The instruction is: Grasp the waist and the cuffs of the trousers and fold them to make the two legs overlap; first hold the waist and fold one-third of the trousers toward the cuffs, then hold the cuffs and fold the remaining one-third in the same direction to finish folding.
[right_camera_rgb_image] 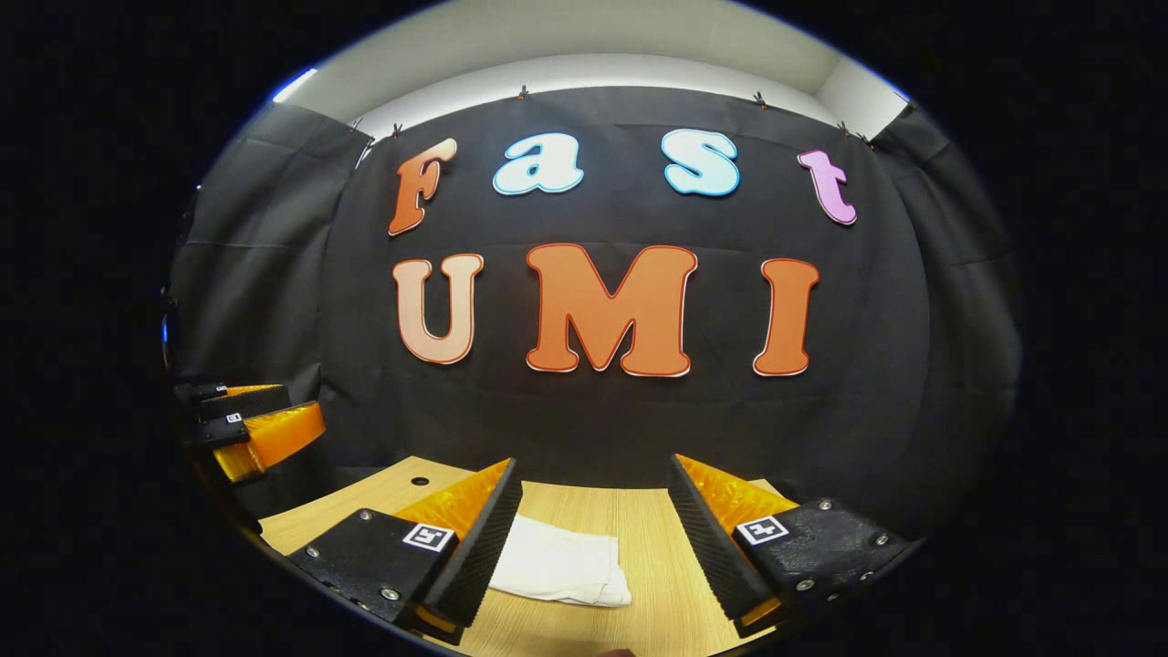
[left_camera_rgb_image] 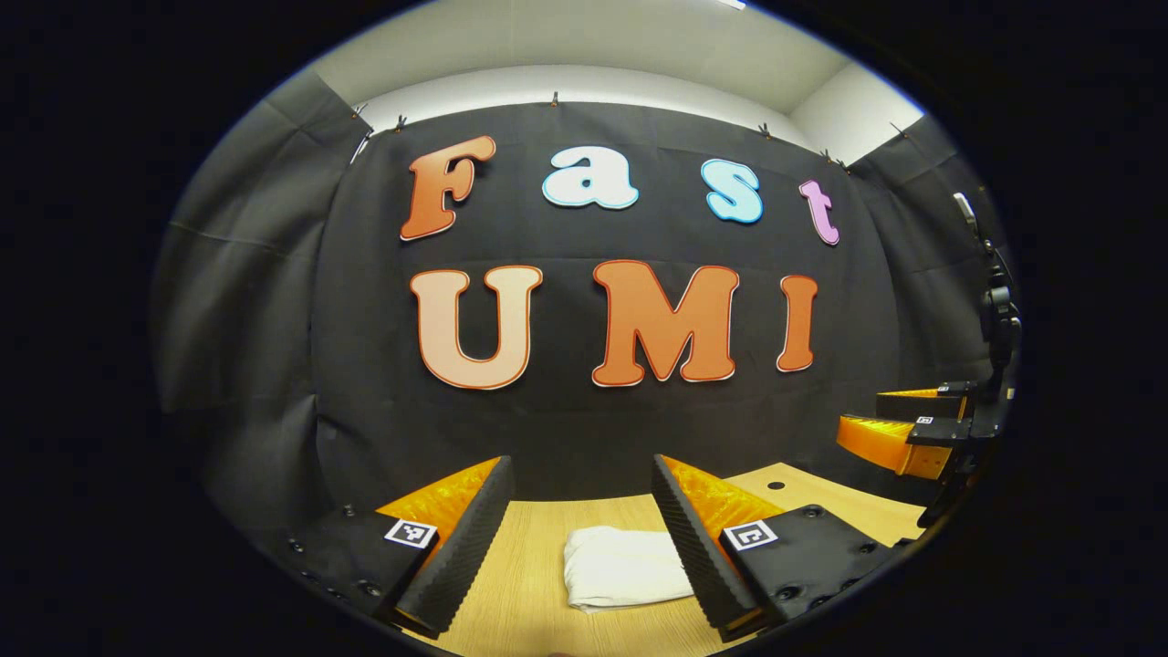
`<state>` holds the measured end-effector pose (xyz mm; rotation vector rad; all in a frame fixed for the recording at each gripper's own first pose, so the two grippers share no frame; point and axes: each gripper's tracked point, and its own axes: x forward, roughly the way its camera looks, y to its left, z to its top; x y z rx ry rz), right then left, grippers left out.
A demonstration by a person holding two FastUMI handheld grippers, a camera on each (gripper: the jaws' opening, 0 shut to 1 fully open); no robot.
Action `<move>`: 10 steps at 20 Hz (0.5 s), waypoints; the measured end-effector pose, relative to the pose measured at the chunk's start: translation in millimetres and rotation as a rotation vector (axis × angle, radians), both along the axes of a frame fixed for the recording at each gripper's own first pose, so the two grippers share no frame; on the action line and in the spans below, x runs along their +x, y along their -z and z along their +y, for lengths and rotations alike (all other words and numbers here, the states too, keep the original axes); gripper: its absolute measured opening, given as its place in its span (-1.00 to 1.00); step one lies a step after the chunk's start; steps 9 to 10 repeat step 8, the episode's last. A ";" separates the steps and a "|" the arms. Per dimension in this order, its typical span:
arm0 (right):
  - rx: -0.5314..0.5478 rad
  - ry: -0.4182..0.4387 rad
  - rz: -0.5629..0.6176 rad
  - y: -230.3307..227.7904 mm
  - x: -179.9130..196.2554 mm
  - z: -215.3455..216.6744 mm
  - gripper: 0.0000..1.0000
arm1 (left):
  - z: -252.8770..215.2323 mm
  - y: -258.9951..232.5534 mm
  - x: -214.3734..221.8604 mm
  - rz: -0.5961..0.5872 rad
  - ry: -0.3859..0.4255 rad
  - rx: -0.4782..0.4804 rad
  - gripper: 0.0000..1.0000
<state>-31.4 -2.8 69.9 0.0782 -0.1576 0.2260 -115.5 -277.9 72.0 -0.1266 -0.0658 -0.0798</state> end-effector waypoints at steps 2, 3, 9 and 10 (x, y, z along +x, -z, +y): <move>0.008 -0.010 -0.032 -7.3 3.2 3.3 0.94 | 4.8 -1.9 3.9 -0.007 -0.014 0.006 0.96; 0.001 -0.013 -0.029 -6.1 5.6 5.7 0.93 | 5.1 -1.9 5.8 -0.006 -0.016 0.005 0.90; 0.007 -0.020 -0.035 -12.1 5.9 11.9 0.95 | 8.7 -8.7 9.3 -0.014 -0.010 0.008 0.96; 0.007 -0.020 -0.035 -12.1 5.9 11.9 0.95 | 8.7 -8.7 9.3 -0.014 -0.010 0.008 0.96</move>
